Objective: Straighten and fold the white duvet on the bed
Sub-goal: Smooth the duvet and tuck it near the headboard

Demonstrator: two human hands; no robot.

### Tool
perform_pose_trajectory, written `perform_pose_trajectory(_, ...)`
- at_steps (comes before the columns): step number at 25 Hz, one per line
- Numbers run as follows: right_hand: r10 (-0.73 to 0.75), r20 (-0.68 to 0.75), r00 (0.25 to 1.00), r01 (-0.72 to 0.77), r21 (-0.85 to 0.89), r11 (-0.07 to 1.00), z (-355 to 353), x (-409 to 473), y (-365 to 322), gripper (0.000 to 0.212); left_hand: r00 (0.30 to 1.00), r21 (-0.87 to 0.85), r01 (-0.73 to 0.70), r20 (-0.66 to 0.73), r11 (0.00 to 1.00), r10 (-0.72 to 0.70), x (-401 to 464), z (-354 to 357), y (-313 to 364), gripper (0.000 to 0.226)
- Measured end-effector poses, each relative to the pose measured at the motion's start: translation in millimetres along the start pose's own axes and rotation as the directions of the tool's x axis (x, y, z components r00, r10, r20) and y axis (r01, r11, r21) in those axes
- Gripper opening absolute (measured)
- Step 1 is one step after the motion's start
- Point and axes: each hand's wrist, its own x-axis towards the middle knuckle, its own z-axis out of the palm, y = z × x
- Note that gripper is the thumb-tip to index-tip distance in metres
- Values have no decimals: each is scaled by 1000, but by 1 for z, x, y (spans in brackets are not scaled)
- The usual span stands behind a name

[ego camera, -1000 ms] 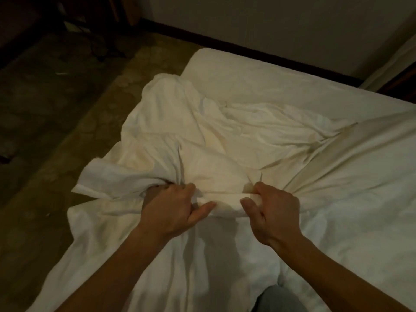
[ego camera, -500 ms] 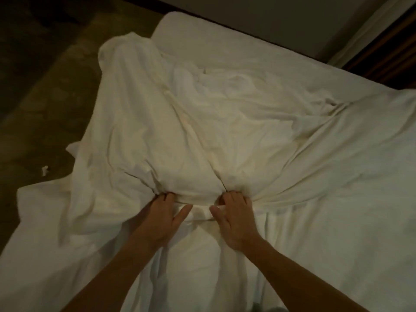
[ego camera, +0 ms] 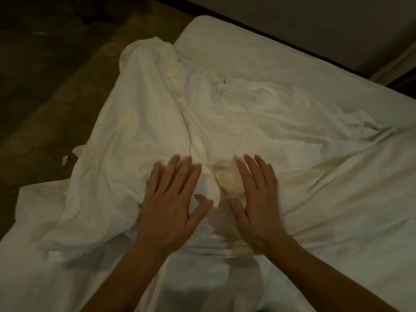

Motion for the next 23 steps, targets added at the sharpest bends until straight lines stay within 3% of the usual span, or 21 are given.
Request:
perform_pose_trajectory(3, 97, 252, 963, -31, -254, 967, 20, 3, 15, 93, 977, 170, 82, 181, 982, -113, -4, 39, -17, 84)
perform_pose_trajectory(6, 122, 308, 943, -31, -284, 958, 42, -12, 19, 97, 976, 186, 79, 187, 979, -115, -15, 69, -30, 84)
perform_pose_trajectory(11, 180, 248, 952, -115, -256, 960, 44, -39, 15, 96, 984, 181, 56, 155, 982, -85, -17, 77, -34, 82)
perform_pose_trajectory(15, 188, 189, 964, -175, -87, 981, 20, -46, 25, 98, 990, 135, 89, 97, 987, -103, -11, 84, -36, 83)
perform_pose_trajectory(20, 130, 115, 985, -127, -36, 991, -25, -67, 66, 96, 990, 107, 131, 43, 986, -136, -11, 92, -42, 80)
perform_pose_trajectory(23, 69, 7, 998, -69, -73, 995, -60, -91, 106, 90, 985, 14, 171, 37, 985, -171, -3, 74, -11, 84)
